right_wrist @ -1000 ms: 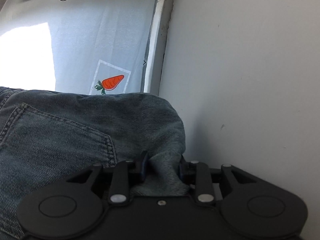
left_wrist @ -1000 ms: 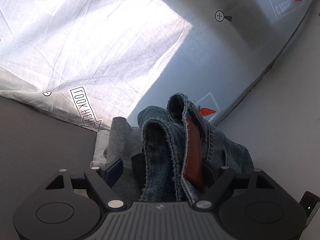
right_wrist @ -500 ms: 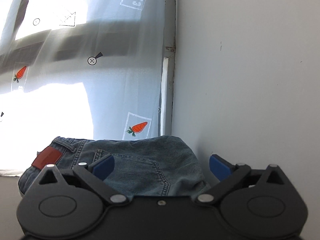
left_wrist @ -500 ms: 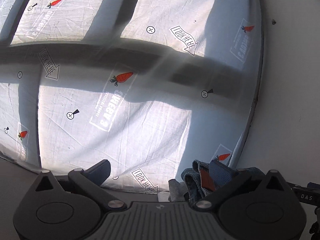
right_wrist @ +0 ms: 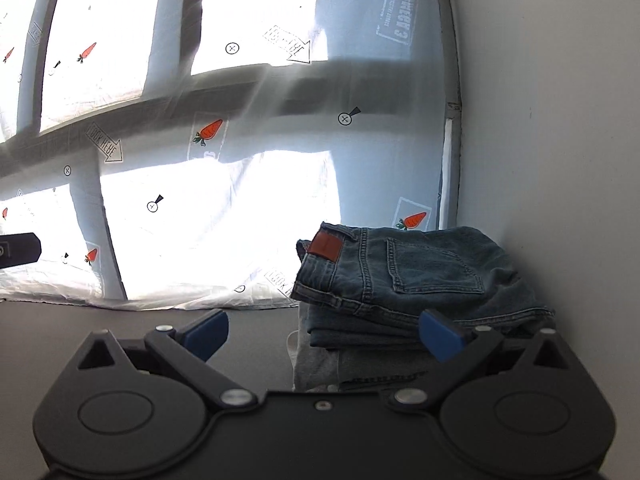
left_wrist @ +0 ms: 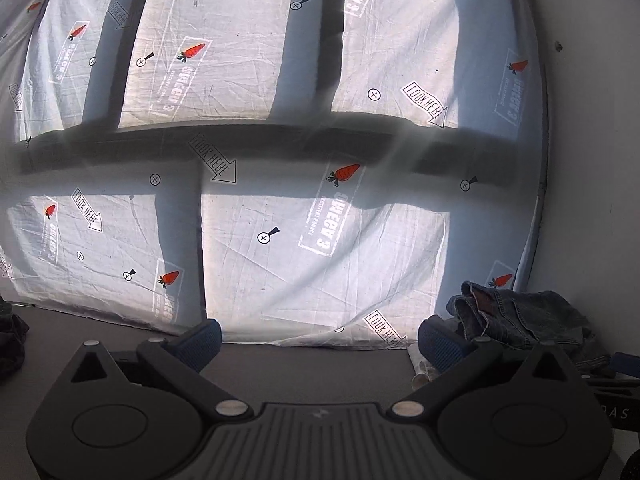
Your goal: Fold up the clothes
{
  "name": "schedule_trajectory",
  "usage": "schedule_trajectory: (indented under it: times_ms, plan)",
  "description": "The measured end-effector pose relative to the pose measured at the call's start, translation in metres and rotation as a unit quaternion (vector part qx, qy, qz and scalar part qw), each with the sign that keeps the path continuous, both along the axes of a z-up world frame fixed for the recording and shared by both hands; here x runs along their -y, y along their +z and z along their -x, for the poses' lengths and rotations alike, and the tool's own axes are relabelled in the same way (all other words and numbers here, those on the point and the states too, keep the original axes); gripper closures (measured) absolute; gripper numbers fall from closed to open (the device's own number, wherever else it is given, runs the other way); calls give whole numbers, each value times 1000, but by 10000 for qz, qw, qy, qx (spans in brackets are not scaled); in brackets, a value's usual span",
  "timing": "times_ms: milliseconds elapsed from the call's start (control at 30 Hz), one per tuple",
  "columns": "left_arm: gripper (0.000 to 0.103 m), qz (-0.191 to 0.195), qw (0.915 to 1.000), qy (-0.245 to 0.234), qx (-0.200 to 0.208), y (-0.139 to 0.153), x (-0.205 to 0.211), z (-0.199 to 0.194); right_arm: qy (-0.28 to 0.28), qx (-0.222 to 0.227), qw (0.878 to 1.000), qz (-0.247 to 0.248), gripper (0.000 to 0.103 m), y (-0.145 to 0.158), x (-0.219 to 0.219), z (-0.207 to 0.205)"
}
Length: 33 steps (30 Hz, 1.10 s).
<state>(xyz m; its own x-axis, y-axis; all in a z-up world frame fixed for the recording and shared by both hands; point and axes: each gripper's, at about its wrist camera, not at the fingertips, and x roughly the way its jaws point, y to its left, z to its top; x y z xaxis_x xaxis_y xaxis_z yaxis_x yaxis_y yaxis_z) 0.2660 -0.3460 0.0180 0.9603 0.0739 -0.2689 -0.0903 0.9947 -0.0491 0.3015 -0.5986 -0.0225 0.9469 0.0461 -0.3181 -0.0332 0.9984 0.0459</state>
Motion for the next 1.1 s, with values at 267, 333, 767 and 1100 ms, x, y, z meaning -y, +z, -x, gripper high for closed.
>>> schedule_trajectory:
  times_ms: [267,333,767,1100]
  plan:
    - [0,-10,9992,250,-296,-4,-127,65,463,64,9989,53,0,7,-129,54]
    - [0,-63,9991,255,-329,-4,-163,76,529,19,9986,-12,0,6,-171,70]
    - [0,-238,9979,14,-606,-4,-329,152,419,-522,9977,111,0,3,-372,179]
    - [0,-31,9958,-296,-870,-18,-350,194,228,-666,9970,324,0,7,-401,233]
